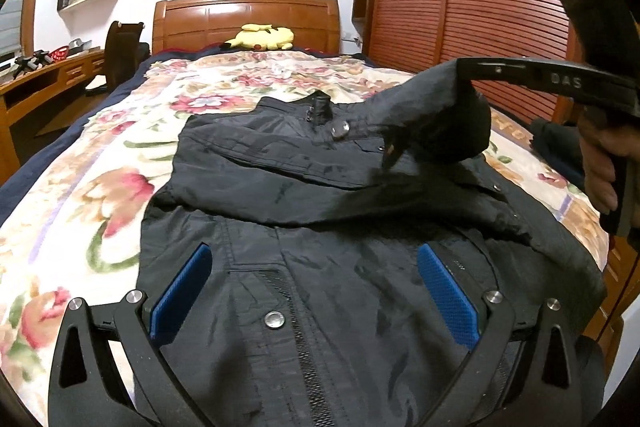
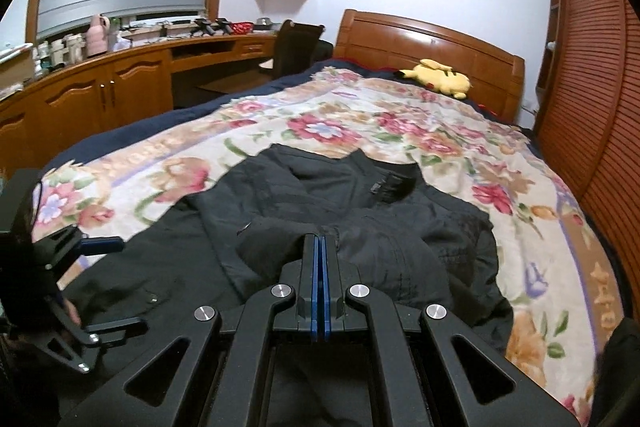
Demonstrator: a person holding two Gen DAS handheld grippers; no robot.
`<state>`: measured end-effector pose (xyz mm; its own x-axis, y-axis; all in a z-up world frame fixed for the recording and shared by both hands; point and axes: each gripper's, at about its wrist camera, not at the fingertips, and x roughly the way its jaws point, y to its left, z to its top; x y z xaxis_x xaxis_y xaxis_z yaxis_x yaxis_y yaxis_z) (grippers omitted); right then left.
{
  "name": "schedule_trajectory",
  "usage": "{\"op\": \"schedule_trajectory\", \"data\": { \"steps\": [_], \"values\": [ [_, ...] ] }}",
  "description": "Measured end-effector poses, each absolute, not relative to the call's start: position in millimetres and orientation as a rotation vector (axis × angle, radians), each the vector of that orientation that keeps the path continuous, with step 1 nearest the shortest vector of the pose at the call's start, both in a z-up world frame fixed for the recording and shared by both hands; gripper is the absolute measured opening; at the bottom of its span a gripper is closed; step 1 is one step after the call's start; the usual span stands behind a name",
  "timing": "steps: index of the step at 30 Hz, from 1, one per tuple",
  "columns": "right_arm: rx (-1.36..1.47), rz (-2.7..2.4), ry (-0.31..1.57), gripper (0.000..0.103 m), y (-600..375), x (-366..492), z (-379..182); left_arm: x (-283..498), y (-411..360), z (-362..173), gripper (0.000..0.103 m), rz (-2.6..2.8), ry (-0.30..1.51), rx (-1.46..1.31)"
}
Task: Fold large clothes
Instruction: 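Carry the sleeve with the right tool across the jacket body and release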
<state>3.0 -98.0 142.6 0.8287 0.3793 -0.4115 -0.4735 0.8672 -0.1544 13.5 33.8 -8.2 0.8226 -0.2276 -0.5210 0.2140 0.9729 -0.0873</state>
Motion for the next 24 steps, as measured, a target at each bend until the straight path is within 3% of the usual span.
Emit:
{"op": "schedule_trajectory", "data": {
  "steps": [24],
  "values": [
    [-0.202, 0.409, 0.671, 0.001, -116.7, -11.0, 52.0, 10.9, 35.3, -7.9, 0.103, -0.253, 0.554, -0.028]
  ]
}}
